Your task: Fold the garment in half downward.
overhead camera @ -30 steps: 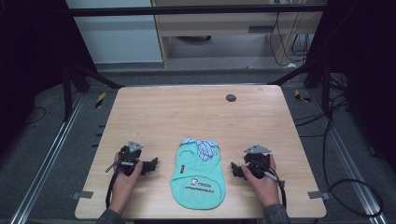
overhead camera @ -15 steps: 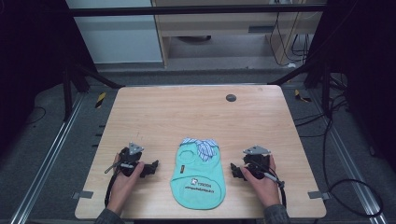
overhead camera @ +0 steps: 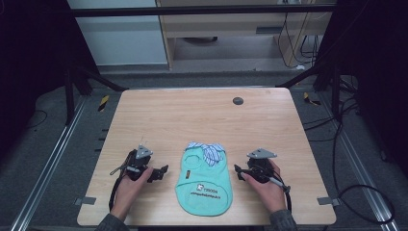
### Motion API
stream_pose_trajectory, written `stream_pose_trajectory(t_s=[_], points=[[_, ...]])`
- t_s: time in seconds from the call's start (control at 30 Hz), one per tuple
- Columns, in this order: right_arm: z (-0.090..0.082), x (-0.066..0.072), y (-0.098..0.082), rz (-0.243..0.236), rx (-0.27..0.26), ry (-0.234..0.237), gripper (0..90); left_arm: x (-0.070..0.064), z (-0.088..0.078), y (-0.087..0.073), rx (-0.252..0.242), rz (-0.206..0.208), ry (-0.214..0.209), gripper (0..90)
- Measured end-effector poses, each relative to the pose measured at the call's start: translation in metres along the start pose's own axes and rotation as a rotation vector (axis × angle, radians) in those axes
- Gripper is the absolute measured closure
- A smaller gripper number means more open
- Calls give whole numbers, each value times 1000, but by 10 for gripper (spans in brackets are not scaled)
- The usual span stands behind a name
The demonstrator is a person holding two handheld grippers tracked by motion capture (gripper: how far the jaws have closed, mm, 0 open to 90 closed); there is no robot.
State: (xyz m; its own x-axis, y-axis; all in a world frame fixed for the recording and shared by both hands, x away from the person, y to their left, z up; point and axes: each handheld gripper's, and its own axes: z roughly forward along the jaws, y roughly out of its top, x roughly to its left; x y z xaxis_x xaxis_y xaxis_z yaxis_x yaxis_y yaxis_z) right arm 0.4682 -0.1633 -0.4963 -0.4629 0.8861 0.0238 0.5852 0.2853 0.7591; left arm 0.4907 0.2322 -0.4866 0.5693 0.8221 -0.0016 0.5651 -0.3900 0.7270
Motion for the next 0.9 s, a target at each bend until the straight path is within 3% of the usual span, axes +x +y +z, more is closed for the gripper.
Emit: stream_pose_trajectory(t_s=[0.1,0.13,0.4,0.47,0.53,0.73,0.8,0.87,0.9], points=[[5,3,15,-30,20,35,455,-3,10,23,5,8,-53,130],[5,3,15,-30,20,35,455,-3,10,23,5,8,-53,134],[23,10,52,-99,43,91,673,-15,31,83,34,103,-75,245],[31,11,67,-119,59,96,701,-15,39,92,45,99,-83,310],[37,10,77,-114,65,102,709,-16,51,106,41,70,-107,355],[60,8,99,-128,101,126,705,-18,72,121,75,91,-105,445],[62,7,100,-127,107,130,700,-18,75,120,76,89,-112,454],[71,7,100,-133,136,138,666,-17,82,115,121,102,-135,475],[71,7,100,-133,136,138,666,-17,82,115,121,102,-135,475]])
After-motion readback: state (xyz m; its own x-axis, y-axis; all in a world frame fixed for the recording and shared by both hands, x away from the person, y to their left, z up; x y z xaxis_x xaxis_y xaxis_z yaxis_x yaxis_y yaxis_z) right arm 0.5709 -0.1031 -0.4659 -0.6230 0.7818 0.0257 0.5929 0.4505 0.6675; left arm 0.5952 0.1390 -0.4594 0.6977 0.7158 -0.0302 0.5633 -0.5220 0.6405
